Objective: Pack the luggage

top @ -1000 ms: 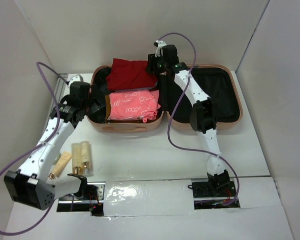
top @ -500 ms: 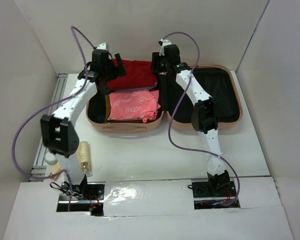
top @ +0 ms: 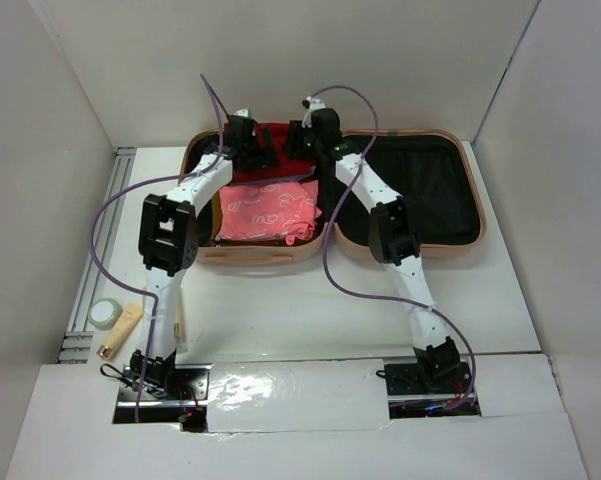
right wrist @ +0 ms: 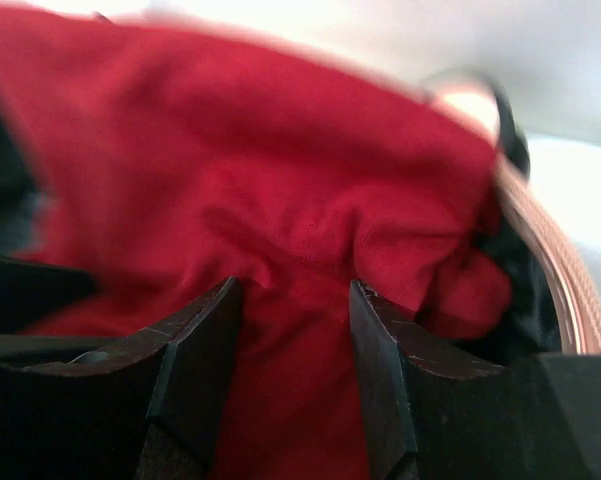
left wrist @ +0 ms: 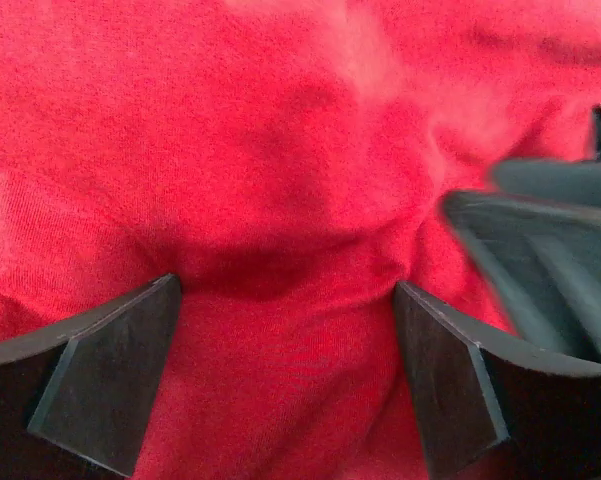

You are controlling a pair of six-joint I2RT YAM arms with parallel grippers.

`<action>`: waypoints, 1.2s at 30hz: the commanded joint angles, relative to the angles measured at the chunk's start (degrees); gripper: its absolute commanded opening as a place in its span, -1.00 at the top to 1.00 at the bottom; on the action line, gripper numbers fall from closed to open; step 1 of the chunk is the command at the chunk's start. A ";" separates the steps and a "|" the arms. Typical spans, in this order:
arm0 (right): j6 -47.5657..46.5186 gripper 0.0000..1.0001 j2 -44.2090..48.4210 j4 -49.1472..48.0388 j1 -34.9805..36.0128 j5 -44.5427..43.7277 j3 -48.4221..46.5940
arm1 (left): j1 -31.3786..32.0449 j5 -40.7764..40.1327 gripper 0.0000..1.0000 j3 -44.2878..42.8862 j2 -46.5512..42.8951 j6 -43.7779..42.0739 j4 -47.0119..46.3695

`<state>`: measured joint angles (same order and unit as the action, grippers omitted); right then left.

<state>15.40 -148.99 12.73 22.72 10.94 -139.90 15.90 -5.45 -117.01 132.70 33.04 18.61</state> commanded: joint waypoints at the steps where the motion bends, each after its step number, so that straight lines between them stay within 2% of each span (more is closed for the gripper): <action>1: 1.39 -0.10 -2.10 -1.31 -2.85 1.45 1.89 | -0.87 5.43 -1.00 1.70 1.41 2.73 0.27; 3: 1.39 -0.10 -2.71 0.00 -3.38 2.16 3.39 | -0.87 7.99 -1.00 1.70 3.77 3.26 4.84; 6: 1.39 -0.07 -4.55 1.58 -3.91 3.56 3.93 | 0.00 14.67 -1.00 4.06 5.01 3.97 5.47; 11: 1.39 -0.02 -4.74 3.97 -3.91 1.37 4.80 | 3.69 13.01 -1.00 7.32 3.45 1.25 6.96; 15: 0.25 -0.02 0.43 3.80 -3.91 -1.79 10.07 | 5.10 9.77 -1.00 10.39 0.80 1.24 7.58; 18: -3.44 -0.04 1.07 4.05 -3.30 -2.94 8.43 | 4.23 6.52 -1.00 6.82 0.53 -0.25 9.77; 20: -5.46 -0.13 0.36 9.66 -3.30 -3.47 -0.49 | 2.92 5.80 -1.00 -4.40 1.76 -1.39 14.14; 22: -5.47 -0.23 1.93 8.98 -3.30 -3.47 -3.01 | 2.12 5.80 -1.00 -6.63 1.16 -1.40 15.05; 24: -5.99 -0.35 5.27 6.44 -3.30 -2.07 -0.83 | 1.59 5.80 -1.00 -11.03 -0.59 -2.10 15.05; 26: -5.99 -0.68 10.37 3.71 -3.30 -1.45 1.11 | 0.98 5.80 -1.00 -12.63 -4.72 -3.50 14.35; 28: -5.99 -0.85 14.05 3.70 -3.30 -0.92 1.64 | 0.45 5.80 -1.00 -12.63 -8.23 -3.51 12.95; 29: -5.99 -0.93 15.12 4.49 -3.30 -0.92 2.25 | -0.16 5.02 -1.00 -12.02 -11.99 -4.03 12.94; 31: -5.99 -0.96 17.14 5.19 -3.30 -0.39 3.57 | -1.04 4.31 -1.00 -10.00 -16.14 -4.03 12.94; 34: -6.08 -0.96 21.71 5.72 -3.30 2.23 8.75 | -2.71 3.17 -1.00 -1.84 -25.80 -4.55 15.04; 36: -7.74 -0.96 25.23 6.77 -2.60 2.77 13.13 | -3.33 -1.72 -1.00 7.99 -31.34 -2.47 17.86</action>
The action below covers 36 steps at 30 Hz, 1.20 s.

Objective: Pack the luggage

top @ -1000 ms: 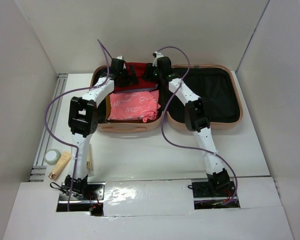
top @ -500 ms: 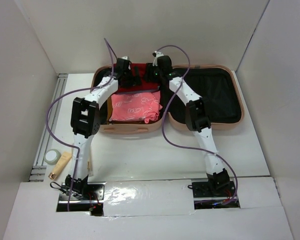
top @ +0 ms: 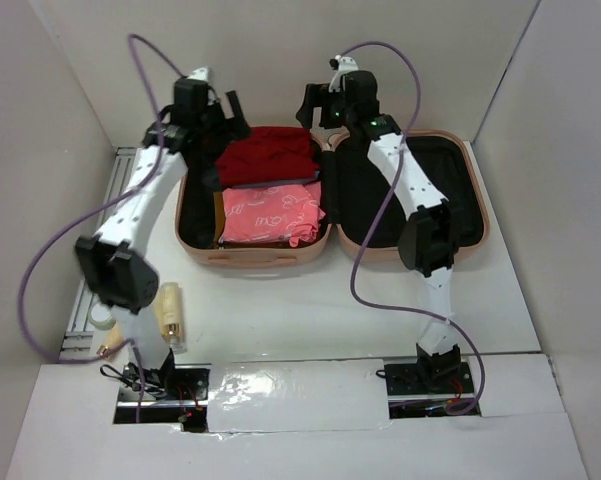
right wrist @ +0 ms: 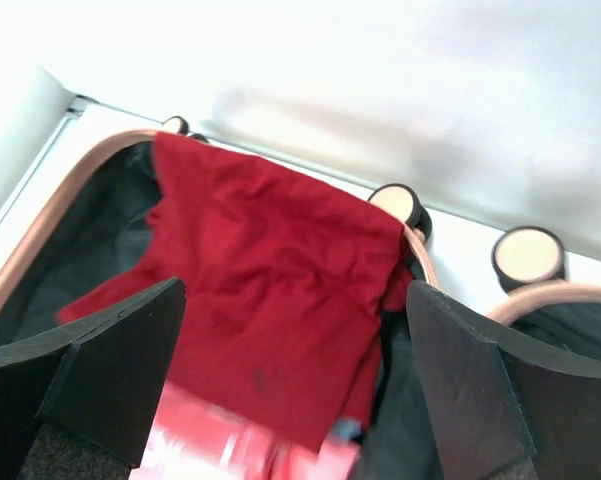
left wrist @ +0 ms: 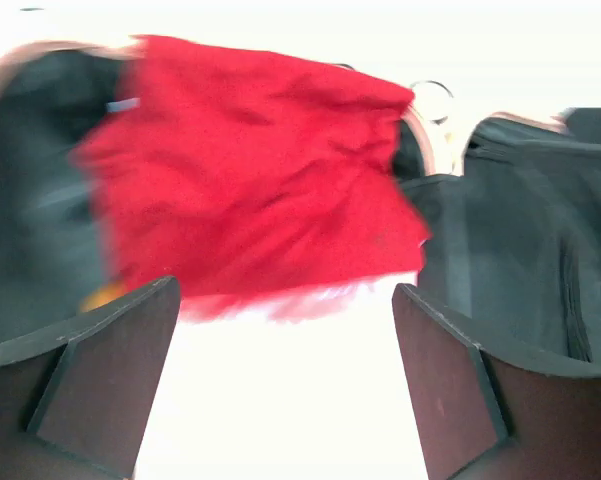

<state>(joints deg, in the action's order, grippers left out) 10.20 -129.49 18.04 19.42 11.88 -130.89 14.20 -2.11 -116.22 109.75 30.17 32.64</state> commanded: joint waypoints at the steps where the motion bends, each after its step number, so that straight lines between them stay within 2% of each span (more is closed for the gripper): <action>1: -3.33 -0.99 6.87 2.16 1.23 1.83 5.63 | -1.63 -6.66 -1.00 11.16 -14.33 1.54 4.53; 2: -3.86 -0.99 9.76 2.69 1.93 0.00 7.39 | -2.41 -7.98 -1.00 15.20 -17.35 2.69 5.14; 3: -5.26 -0.99 11.44 3.22 3.42 -0.88 11.75 | -2.42 -9.30 -1.00 23.16 -20.17 5.48 6.89; 5: -5.80 -0.99 15.48 2.70 5.27 -3.43 17.39 | -3.30 -9.93 -1.00 29.97 -28.25 8.75 9.53; 6: -5.80 -0.99 20.46 0.44 6.84 -5.70 20.90 | -4.69 -9.93 -1.00 36.62 -30.89 11.29 10.76; 8: -5.80 -0.99 25.75 -2.30 8.43 -7.21 32.06 | -4.70 -9.15 -1.00 43.07 -36.34 12.97 12.53; 9: -4.06 -0.99 31.00 -5.36 8.96 -7.83 35.49 | -5.23 -9.14 -1.00 48.58 -41.93 13.94 13.32; 10: -3.09 -0.99 33.23 -6.52 9.49 -8.36 41.62 | -5.23 -9.14 -1.00 50.81 -44.43 15.60 13.85; 14: 1.31 -0.99 41.94 -7.14 10.19 -9.15 52.03 | -5.23 -13.17 -1.00 58.20 -52.70 19.82 18.94; 17: 4.55 -0.99 47.48 -9.34 11.69 -14.24 59.23 | -5.23 -12.40 -1.00 64.88 -53.94 22.29 20.53; 20: 6.50 -0.99 51.26 -12.50 12.92 -13.47 64.16 | -5.23 -12.73 -1.00 68.93 -53.15 24.47 20.53; 22: 7.20 -0.99 52.67 -12.51 13.45 -12.85 64.71 | -3.66 -13.45 -1.00 69.55 -52.54 26.85 19.92; 26: 7.73 -0.99 53.82 -11.71 15.56 -15.04 65.85 | -3.65 -23.52 -1.00 72.19 -53.59 31.51 17.72; 32: 8.96 -0.99 55.58 -8.29 16.88 -18.20 65.85 | -3.65 -28.73 -1.00 76.14 -51.48 34.68 15.43; 36: 10.28 -0.99 55.58 -6.09 16.88 -18.73 65.85 | -3.65 -27.26 -1.00 80.71 -49.64 31.54 7.01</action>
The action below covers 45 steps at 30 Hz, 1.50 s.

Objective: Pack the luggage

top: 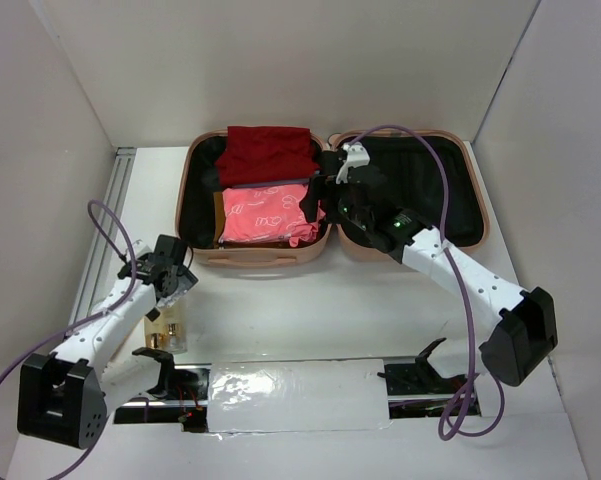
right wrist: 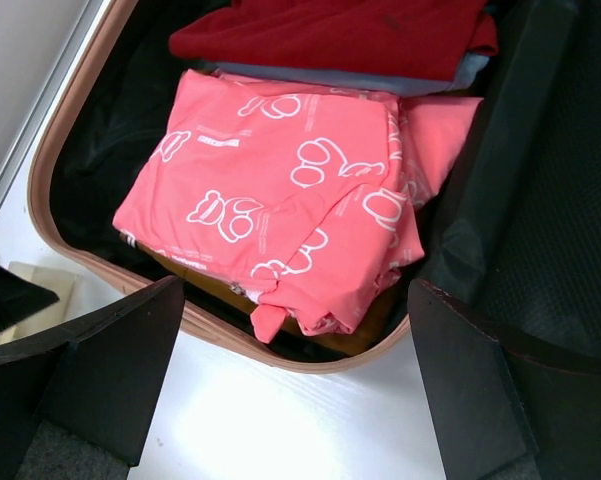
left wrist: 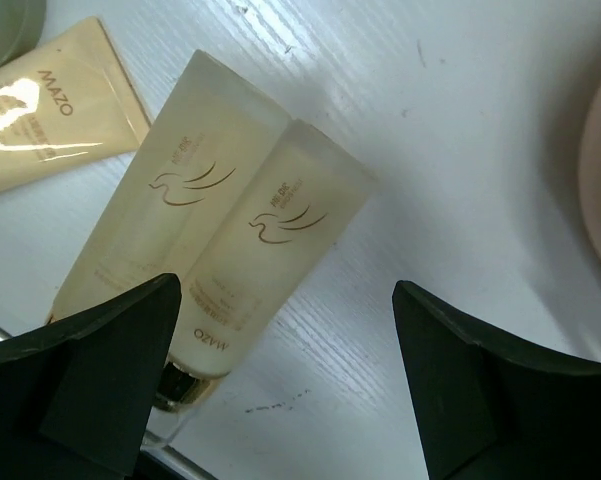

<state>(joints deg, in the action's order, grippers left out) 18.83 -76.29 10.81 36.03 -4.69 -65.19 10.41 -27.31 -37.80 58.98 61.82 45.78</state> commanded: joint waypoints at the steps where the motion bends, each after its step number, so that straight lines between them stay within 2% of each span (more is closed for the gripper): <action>1: 2.17 -0.99 2.38 1.93 0.27 -2.17 0.15 | 0.13 -2.05 -1.00 2.99 1.14 -0.12 -7.36; 3: 2.18 -0.99 2.38 1.94 0.27 -1.64 0.15 | 0.13 0.05 -1.00 5.27 2.19 -1.69 -11.74; 8: 2.79 -0.99 1.24 2.63 0.27 -1.64 0.15 | -1.09 0.77 -1.00 7.66 4.73 -1.62 -14.49; 11: 3.32 -0.99 0.71 2.64 0.27 -1.64 -0.38 | -1.89 3.23 -0.82 9.06 7.45 -2.50 -17.82; 12: 3.32 -0.99 0.71 2.64 0.27 -1.64 -0.38 | -1.89 4.10 -0.72 9.06 8.25 -3.11 -17.83; 14: 3.32 -0.99 0.71 2.64 0.27 -1.64 -0.38 | -1.89 5.51 -0.40 8.36 9.57 -3.63 -18.45; 17: 3.32 -0.99 0.71 2.64 0.27 -1.64 -0.91 | -1.27 6.56 -0.09 7.83 10.72 -4.25 -19.24; 18: 3.32 -0.99 0.71 3.16 0.27 -1.64 -0.91 | -1.27 6.57 0.11 7.83 10.72 -4.25 -19.76; 20: 3.32 -0.99 0.71 3.17 0.27 -1.64 -0.91 | -1.27 7.27 0.37 7.30 10.19 -4.78 -19.76; 22: 3.32 -0.99 0.71 3.17 0.27 -1.64 -0.91 | -0.75 7.27 0.47 5.38 8.96 -4.26 -16.45; 24: 2.79 -0.99 0.71 3.78 0.27 -1.64 -0.91 | -0.75 5.34 0.47 3.71 6.51 -2.41 -13.28; 25: 2.79 -0.99 1.23 4.30 0.27 -1.64 -0.91 | -0.75 4.73 0.64 1.09 5.54 -1.80 -9.43; 27: 2.27 -0.99 1.76 4.31 0.27 -1.64 -0.91 | -0.75 3.50 0.76 -2.00 2.12 -1.79 -6.59; 28: 2.26 -0.99 2.37 3.79 0.27 -2.16 -0.04 | -0.75 3.49 0.89 -5.23 0.88 -5.36 -6.06; 31: 3.05 -0.99 3.69 2.03 -0.26 -2.17 3.74 | -0.75 2.09 0.90 -12.70 -3.60 -8.37 -4.21; 33: 3.06 -0.99 3.69 1.23 -0.79 -1.55 5.33 | -0.75 2.09 0.90 -16.50 -5.18 -13.73 -4.21; 34: 3.06 -0.99 4.30 1.23 -1.31 -0.86 6.20 | -0.75 2.78 0.86 -20.08 -5.71 -16.53 -4.21; 35: 2.53 -0.99 4.31 1.23 -2.01 -0.07 6.21 | -0.75 3.75 0.83 -21.60 -5.72 -23.26 -5.95; 36: 1.74 -0.99 4.31 1.23 -2.02 -0.06 6.74 | -0.75 7.76 0.77 -22.92 -5.20 -27.33 -7.44; 38: 1.74 -0.99 4.31 1.23 -3.77 -0.06 7.26 | -0.75 12.87 0.77 -26.00 -0.64 -37.85 -13.85; 39: 1.74 -0.99 4.31 1.23 -4.30 0.64 7.88 | -0.75 18.38 0.77 -26.88 1.73 -40.79 -16.14; 40: 1.74 -0.99 4.31 1.23 -4.91 1.25 7.88 | -0.75 20.00 0.81 -28.37 4.54 -42.38 -17.47; 42: 1.74 -0.99 5.45 1.23 -6.58 2.84 9.37 | -0.75 22.20 0.86 -33.81 14.08 -45.89 -18.01; 45: 1.74 -0.99 7.46 0.10 -7.82 3.37 10.69 | -0.75 20.12 0.91 -40.65 24.04 -48.89 -19.32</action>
<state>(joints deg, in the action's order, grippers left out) 21.15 -72.66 13.39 29.17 -2.63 -55.61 9.58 -9.80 -73.49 74.85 22.17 31.68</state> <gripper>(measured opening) 0.994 0.592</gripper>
